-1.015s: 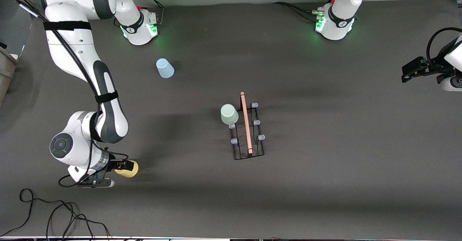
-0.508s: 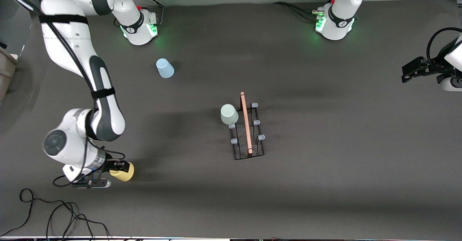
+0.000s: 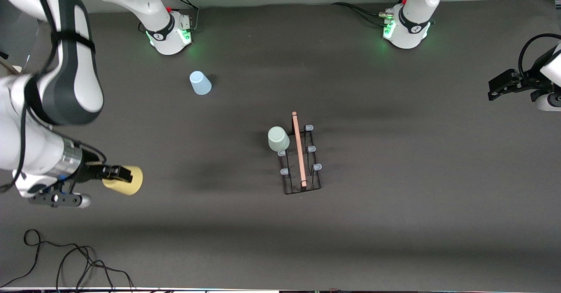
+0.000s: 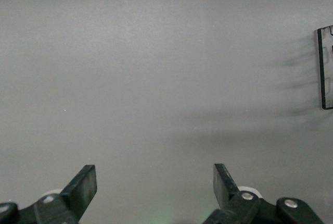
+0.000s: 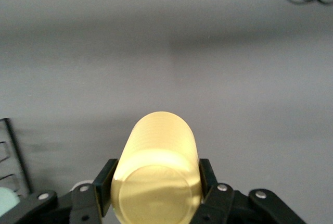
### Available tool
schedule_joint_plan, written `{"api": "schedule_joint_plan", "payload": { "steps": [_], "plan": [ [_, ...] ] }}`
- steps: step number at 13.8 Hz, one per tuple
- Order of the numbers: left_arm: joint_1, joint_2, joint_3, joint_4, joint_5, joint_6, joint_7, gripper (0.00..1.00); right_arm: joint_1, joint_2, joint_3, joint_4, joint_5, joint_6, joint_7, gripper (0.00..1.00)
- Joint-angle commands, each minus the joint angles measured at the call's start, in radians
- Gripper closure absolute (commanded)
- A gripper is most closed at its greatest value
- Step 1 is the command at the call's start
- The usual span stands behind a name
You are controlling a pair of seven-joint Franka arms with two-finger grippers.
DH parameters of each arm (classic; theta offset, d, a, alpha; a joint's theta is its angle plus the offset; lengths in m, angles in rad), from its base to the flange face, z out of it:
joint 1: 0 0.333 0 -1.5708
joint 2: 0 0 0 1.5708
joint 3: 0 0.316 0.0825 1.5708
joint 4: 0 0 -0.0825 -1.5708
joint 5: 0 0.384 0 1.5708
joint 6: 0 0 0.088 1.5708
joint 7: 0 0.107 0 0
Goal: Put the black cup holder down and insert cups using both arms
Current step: 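Lift the yellow cup and carry it toward the holder with the right gripper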
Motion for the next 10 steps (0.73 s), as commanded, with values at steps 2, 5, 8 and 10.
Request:
{"api": "schedule_joint_plan", "payload": {
  "steps": [2, 5, 8, 10],
  "plan": [
    [0.001, 0.008, 0.002, 0.011, -0.001, 0.005, -0.066, 0.0, 0.167, 0.03, -0.003, 0.087, -0.017, -0.06, 0.444, 1.0],
    [0.002, 0.012, 0.007, 0.013, -0.03, 0.006, -0.078, 0.0, 0.282, 0.108, 0.007, 0.176, -0.005, -0.049, 0.849, 1.0],
    [0.002, 0.017, 0.008, 0.013, -0.03, 0.006, -0.077, 0.0, 0.362, 0.208, 0.033, 0.289, 0.02, -0.035, 1.108, 1.0],
    [0.002, 0.017, 0.008, 0.013, -0.03, 0.006, -0.077, 0.0, 0.379, 0.274, 0.081, 0.363, 0.017, -0.017, 1.235, 1.0]
  ]
}}
